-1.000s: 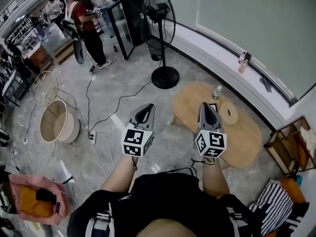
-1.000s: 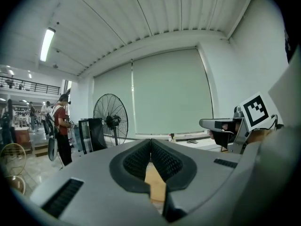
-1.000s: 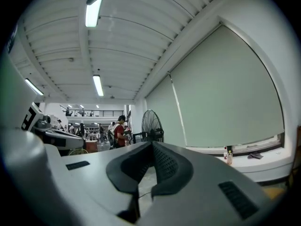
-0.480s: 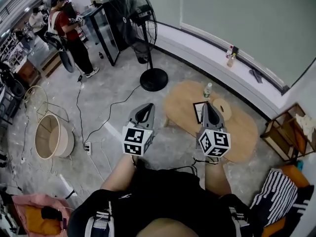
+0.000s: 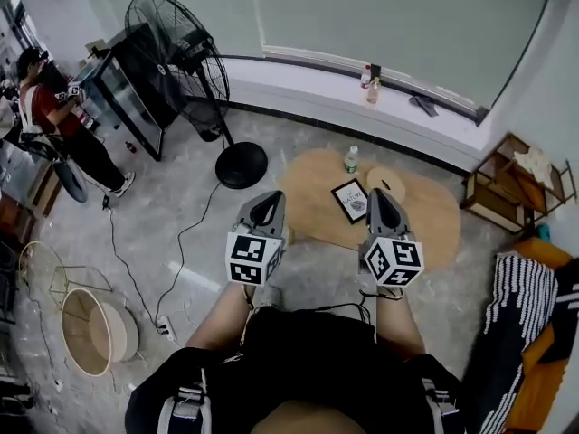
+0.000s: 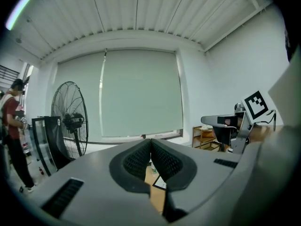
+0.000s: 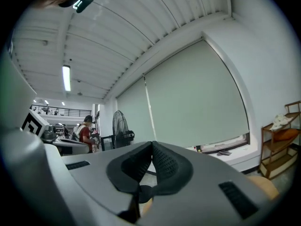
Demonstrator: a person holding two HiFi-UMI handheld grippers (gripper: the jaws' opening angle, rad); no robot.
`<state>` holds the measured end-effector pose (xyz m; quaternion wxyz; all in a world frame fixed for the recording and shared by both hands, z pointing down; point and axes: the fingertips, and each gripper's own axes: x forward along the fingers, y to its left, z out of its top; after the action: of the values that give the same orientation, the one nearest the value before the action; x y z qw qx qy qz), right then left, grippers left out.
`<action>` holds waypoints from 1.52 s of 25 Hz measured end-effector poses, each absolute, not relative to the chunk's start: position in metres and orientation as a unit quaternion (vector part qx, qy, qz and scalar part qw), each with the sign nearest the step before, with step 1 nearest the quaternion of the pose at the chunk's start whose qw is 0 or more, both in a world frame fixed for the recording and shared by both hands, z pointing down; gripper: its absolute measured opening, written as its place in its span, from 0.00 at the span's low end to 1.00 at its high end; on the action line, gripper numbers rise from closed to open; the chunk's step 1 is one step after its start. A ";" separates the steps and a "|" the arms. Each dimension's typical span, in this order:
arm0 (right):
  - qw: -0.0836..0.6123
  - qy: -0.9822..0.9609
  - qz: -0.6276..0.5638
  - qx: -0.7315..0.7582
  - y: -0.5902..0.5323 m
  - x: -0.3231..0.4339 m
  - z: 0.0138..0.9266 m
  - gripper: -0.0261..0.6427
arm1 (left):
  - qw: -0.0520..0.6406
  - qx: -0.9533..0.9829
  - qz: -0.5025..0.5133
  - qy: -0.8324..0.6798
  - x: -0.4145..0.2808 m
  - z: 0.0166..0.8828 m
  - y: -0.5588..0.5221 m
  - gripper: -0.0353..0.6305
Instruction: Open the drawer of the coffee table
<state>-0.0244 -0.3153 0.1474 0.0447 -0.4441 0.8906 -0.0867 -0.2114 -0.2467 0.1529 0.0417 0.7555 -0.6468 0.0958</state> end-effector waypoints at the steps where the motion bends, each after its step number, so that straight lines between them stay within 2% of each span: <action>1: 0.044 0.887 -0.083 -0.453 -0.315 -0.033 0.146 0.06 | 0.043 0.764 0.094 -0.637 -0.220 0.153 -0.252 0.09; 8: 0.044 0.844 -0.079 -0.529 -0.308 -0.086 0.156 0.06 | 0.061 0.809 0.061 -0.581 -0.304 0.153 -0.294 0.09; 13: 0.023 0.807 -0.102 -0.582 -0.292 -0.096 0.190 0.06 | 0.074 0.837 0.084 -0.535 -0.326 0.184 -0.302 0.09; 18: 0.017 0.777 -0.132 -0.615 -0.284 -0.091 0.220 0.06 | 0.094 0.866 0.107 -0.479 -0.311 0.214 -0.312 0.09; 25: 0.027 0.748 -0.190 -0.635 -0.250 -0.052 0.263 0.06 | 0.100 0.894 0.130 -0.417 -0.253 0.238 -0.293 0.09; 38: 0.009 0.747 -0.280 -0.602 -0.193 0.007 0.390 0.06 | 0.148 0.862 0.159 -0.457 -0.206 0.338 -0.228 0.09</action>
<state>0.0072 -0.1927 0.3904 0.0094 -0.6022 0.7474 -0.2804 -0.2061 -0.2279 0.3377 0.1479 0.8624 -0.4572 0.1594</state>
